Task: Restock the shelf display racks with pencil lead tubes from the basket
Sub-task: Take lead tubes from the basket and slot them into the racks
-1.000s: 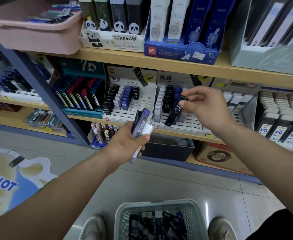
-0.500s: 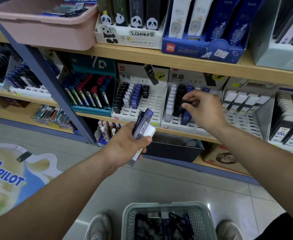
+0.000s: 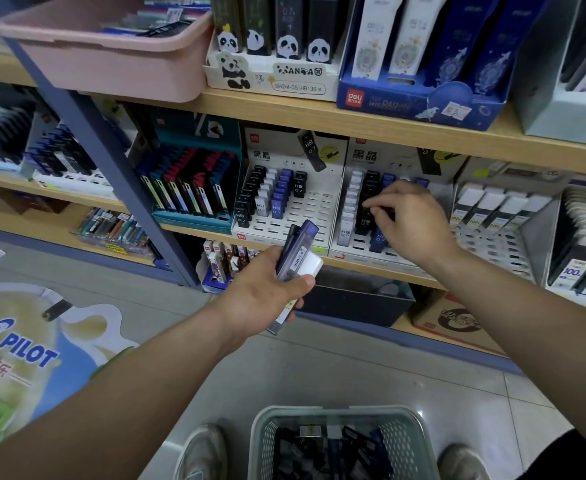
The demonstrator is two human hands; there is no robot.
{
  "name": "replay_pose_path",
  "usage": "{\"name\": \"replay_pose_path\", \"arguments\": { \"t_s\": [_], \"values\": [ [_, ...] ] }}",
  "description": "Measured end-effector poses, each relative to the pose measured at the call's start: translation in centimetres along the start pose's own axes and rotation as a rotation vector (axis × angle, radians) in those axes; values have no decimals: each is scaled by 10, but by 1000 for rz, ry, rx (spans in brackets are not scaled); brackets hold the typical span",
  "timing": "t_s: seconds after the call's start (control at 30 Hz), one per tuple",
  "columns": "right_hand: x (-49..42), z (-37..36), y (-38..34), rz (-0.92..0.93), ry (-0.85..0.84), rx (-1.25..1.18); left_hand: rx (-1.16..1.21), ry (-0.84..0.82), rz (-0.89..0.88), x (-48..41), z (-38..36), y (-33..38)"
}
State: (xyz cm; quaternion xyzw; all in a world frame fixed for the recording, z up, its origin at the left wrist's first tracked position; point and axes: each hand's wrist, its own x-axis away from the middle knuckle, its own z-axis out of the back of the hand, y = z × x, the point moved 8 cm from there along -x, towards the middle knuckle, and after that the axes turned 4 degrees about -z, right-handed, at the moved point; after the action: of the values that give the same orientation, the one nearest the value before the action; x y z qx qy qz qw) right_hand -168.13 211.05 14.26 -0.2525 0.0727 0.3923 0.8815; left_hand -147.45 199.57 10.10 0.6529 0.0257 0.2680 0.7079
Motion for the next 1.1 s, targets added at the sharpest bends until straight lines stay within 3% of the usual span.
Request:
{"name": "replay_pose_path", "arguments": {
  "t_s": [0.17, 0.27, 0.4, 0.53, 0.77, 0.93, 1.1],
  "values": [
    [-3, 3, -1, -52, -21, -20, -3, -13, 5, 0, -2, -2],
    [7, 21, -24, -47, -13, -209, 22, -19, -2, -1, -2, -1],
    [38, -4, -65, -89, -401, -546, 39, -37, -32, -3, -5, 3],
    [51, -16, -75, -136, -527, -660, 58, -79, -69, -2, -16, 10],
    [47, -3, -48, -274, -445, -857, 231, -74, 20, -6, -21, 7],
    [48, 18, -21, -386, -330, -973, 120, -79, 27, -12, -25, 0],
    [61, 56, 15, -386, -221, -930, 32, -67, 25, -22, -37, 0]
  ]
}}
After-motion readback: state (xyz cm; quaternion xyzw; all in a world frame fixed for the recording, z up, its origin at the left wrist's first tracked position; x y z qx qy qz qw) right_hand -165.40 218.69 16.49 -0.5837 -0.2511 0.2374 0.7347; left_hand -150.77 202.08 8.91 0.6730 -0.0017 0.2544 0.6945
